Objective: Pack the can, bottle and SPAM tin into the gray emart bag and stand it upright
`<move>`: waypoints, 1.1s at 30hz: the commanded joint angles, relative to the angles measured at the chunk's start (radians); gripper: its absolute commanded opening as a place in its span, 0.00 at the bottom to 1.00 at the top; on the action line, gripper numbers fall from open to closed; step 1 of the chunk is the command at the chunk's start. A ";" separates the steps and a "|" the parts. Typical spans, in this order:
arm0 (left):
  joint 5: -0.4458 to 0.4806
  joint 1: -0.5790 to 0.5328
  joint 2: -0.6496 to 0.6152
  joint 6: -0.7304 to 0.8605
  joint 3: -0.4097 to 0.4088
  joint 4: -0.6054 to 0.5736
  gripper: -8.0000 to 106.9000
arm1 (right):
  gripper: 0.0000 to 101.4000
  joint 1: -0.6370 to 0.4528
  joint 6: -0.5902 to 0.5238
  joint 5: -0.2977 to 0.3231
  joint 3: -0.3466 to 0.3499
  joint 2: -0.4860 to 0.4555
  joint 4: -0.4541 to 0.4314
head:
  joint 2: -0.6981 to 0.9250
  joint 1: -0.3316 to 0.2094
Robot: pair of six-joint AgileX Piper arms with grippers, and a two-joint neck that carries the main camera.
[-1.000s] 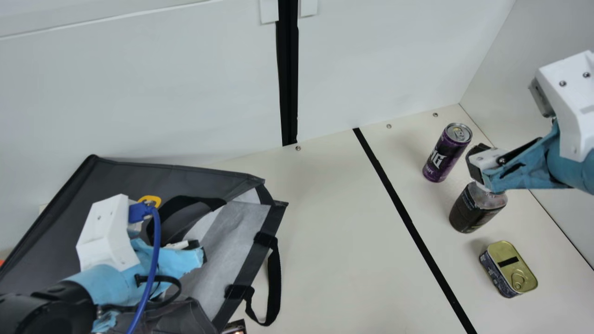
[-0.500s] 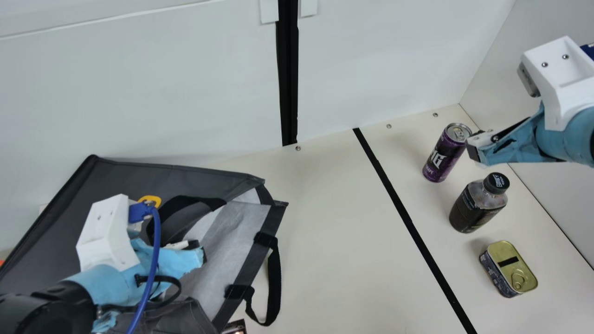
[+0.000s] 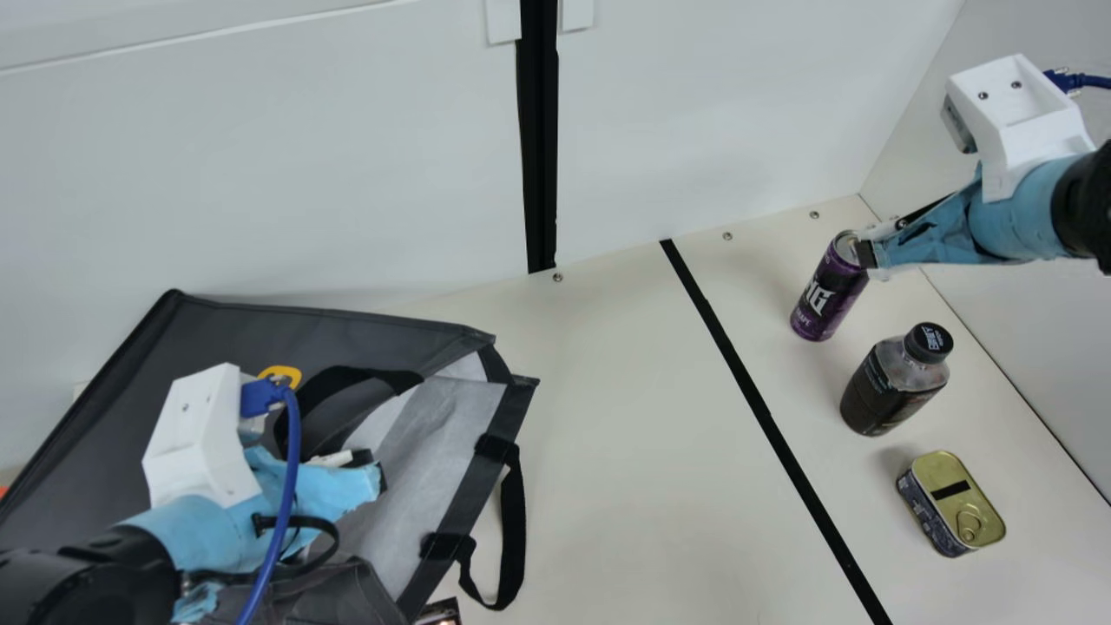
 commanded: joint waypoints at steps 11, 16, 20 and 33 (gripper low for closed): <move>0.000 0.000 0.000 0.000 0.000 0.000 0.00 | 0.94 -0.022 0.055 0.032 -0.097 0.152 0.034 | -0.002 -0.023; 0.000 0.000 0.000 0.000 0.000 0.000 0.00 | 0.94 -0.022 0.075 0.032 -0.121 0.202 0.038 | -0.002 -0.023; 0.000 0.000 0.000 0.000 0.000 0.000 0.00 | 0.94 -0.021 0.092 0.028 -0.132 0.239 0.037 | -0.002 -0.023; 0.000 0.000 0.000 0.000 0.000 0.000 0.00 | 0.94 -0.027 0.130 0.021 -0.178 0.356 0.048 | -0.002 -0.023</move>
